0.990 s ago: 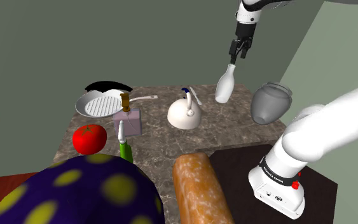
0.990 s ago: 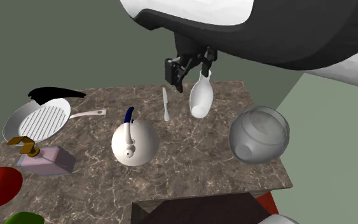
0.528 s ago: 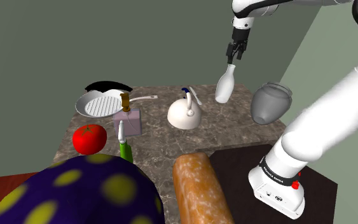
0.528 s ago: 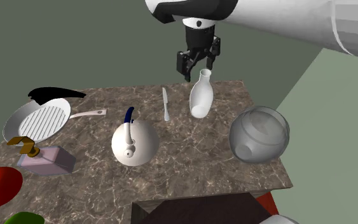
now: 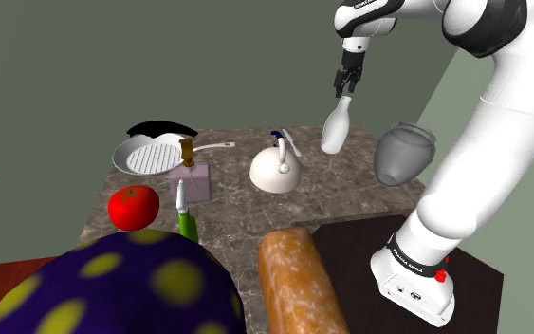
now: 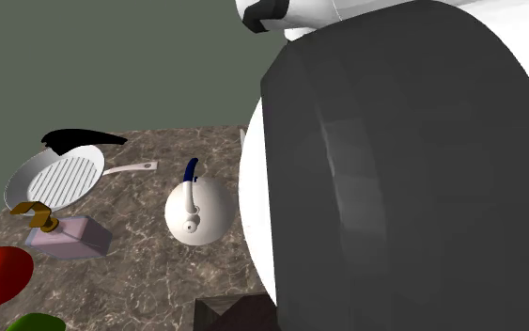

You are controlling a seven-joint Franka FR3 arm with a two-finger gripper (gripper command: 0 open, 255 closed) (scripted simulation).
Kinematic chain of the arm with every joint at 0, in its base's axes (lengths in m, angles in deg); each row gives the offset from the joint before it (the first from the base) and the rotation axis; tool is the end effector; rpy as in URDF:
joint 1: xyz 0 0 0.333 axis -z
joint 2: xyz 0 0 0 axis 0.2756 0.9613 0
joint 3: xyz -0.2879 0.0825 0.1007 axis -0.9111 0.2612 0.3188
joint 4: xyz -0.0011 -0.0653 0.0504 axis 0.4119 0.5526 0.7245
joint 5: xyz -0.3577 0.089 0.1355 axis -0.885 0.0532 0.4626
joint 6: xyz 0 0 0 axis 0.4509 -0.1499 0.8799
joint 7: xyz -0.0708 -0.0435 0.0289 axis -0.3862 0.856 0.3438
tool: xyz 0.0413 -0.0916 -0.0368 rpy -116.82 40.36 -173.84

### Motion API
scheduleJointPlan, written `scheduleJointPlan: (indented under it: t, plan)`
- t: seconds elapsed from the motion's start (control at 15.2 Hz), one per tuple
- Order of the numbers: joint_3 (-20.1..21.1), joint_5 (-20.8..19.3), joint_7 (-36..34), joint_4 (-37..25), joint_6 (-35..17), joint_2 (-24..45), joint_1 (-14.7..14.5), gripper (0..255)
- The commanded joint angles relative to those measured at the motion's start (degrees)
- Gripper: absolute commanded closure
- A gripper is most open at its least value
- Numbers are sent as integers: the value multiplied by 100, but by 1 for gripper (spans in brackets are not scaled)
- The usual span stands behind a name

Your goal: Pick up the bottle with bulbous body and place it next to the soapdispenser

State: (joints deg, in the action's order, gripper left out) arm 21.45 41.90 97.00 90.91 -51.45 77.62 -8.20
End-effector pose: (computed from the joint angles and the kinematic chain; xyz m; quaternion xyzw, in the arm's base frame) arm 0.4753 -0.3380 0.4681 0.9990 -0.0267 -0.0352 0.0104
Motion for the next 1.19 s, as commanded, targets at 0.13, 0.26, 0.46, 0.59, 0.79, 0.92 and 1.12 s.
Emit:
scheduleJointPlan:
  t: [0.13, 0.26, 0.46, 0.59, 0.79, 0.92, 1.12]
  plan:
    - [-16, 87, 90, 135, -280, 164, 49, 0]
    - [-16, 106, 103, 251, -427, 200, 56, 0]
    - [-15, 123, 115, 339, -543, 231, 62, 0]
    - [-15, 123, 115, 338, -543, 232, 62, 0]
    - [-15, 123, 115, 338, -543, 232, 62, 0]
    - [-15, 122, 115, 338, -542, 231, 62, 0]
    - [-15, 122, 115, 338, -542, 231, 62, 255]
